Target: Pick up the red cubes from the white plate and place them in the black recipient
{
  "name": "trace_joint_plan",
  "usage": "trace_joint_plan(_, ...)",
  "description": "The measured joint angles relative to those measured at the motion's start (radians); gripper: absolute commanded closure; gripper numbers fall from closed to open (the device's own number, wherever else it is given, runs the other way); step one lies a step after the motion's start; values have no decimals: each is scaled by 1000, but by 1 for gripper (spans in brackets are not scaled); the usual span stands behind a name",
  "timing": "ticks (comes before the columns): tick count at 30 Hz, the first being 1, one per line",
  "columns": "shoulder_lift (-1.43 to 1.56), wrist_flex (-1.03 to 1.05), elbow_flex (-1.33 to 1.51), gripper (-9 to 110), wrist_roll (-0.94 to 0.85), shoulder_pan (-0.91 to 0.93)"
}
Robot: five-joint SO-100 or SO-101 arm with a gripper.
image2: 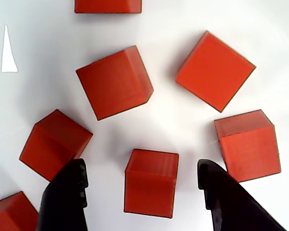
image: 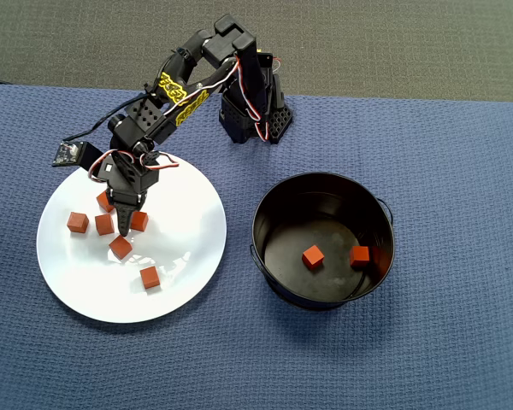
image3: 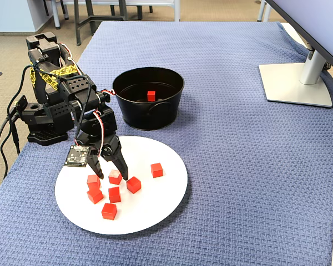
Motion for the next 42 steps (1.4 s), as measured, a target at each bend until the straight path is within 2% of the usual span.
trace_joint_plan(12,-40,-15,0,82,-11,0)
trace_joint_plan(20,-40,-15,0,91,-11,-20)
trace_joint_plan(30,-34,-34,44,93,-11,-44)
trace_joint_plan(36,-25,-43,57,101,-11,-52)
trace_joint_plan(42,-25,-46,57,101,2,-52)
